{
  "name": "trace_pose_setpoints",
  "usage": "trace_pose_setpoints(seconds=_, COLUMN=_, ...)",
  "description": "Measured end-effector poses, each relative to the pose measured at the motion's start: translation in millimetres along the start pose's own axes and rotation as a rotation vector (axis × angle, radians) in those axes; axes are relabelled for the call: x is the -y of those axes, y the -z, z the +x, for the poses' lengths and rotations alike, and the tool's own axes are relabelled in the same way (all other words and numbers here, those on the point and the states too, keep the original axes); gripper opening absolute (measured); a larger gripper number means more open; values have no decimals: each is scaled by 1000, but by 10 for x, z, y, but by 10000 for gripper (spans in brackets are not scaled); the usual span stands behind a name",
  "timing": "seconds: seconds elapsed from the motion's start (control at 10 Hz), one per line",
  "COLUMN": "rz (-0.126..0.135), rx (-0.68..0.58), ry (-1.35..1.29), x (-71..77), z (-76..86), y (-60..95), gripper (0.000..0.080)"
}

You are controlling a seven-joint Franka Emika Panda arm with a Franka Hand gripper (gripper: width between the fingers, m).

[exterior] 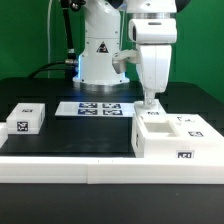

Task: Assemble cabinet

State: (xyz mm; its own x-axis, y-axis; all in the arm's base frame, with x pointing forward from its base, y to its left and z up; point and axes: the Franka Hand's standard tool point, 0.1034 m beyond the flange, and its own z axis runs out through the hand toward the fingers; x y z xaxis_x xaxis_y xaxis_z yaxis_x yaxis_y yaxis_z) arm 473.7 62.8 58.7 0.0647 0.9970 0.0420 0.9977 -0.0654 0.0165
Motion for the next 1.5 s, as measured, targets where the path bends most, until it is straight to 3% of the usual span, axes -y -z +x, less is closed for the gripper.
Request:
trace_pose_setpoints(seconds=0.8, rz=6, rx=9, ry=39, x=-77, z=-21, y=-8, gripper=69)
trace_pose_setpoints(seconds=1.5, rz=-21, rx=-7, ry=16, x=-805, z=3, y=-4, gripper=70)
